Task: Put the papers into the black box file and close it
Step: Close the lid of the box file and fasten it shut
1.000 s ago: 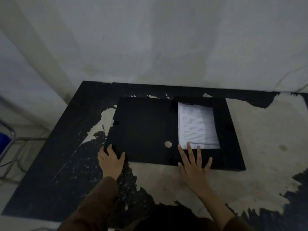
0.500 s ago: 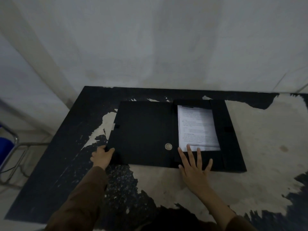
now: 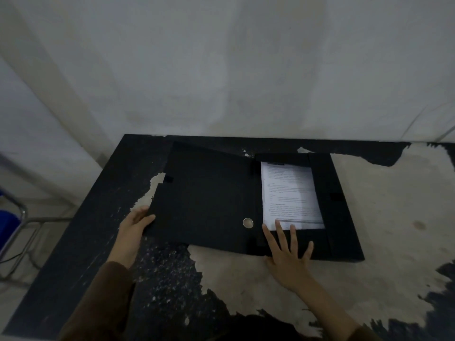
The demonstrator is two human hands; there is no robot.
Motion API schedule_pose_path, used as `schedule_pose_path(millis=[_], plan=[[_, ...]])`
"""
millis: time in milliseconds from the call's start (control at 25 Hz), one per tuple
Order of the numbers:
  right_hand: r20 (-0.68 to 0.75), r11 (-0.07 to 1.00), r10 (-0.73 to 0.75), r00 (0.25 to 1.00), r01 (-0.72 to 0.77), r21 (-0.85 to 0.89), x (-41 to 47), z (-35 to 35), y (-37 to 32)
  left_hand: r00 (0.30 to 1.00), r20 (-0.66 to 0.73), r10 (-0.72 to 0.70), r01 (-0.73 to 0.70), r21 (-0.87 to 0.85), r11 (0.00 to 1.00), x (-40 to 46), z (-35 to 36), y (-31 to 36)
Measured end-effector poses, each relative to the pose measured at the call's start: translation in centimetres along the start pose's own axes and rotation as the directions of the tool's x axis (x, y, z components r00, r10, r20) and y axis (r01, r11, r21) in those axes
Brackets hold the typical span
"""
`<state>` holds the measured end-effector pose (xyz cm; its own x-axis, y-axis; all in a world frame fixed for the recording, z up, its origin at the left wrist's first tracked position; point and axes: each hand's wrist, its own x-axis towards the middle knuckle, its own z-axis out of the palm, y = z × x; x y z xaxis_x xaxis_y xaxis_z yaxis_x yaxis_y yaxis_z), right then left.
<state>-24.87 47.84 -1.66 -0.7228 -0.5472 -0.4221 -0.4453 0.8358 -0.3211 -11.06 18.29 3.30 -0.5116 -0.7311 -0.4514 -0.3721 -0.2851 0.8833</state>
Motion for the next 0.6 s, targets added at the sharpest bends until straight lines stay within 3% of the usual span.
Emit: schedule_pose_path(millis=[80,160,280,360,440,600], plan=[[-0.020,0.989,-0.033,0.999,0.036,0.142,-0.1,-1.5,-1.0,0.995,0.024,0.094,-0.092,-0.076,0.993,-1.5,0.6,1.3],[-0.128,0.937,-0.159,0.979,0.190,0.292,-0.2,-3.9,-2.9,0.977,0.079,0.199,-0.189,-0.111,0.976,-3.2,2.1,2.8],[-0.273,0.731,-0.384,0.882,0.471,0.493,-0.6,-8.5,-6.9,0.909,0.204,0.363,-0.347,-0.110,0.931,-5.6,5.4,4.7],[-0.335,0.653,-0.467,0.819,0.574,0.493,-1.1,-11.1,-9.1,0.847,0.260,0.463,-0.441,-0.140,0.886,-7.0,7.8,5.6],[-0.369,0.644,-0.493,0.788,0.615,0.454,-1.5,-12.9,-10.2,0.781,0.321,0.536,-0.502,-0.190,0.844,-7.9,10.0,5.9],[-0.353,0.706,-0.445,0.823,0.565,0.428,-2.1,-15.3,-8.7,0.711,0.429,0.558,-0.573,-0.108,0.813,-8.1,13.3,4.9]])
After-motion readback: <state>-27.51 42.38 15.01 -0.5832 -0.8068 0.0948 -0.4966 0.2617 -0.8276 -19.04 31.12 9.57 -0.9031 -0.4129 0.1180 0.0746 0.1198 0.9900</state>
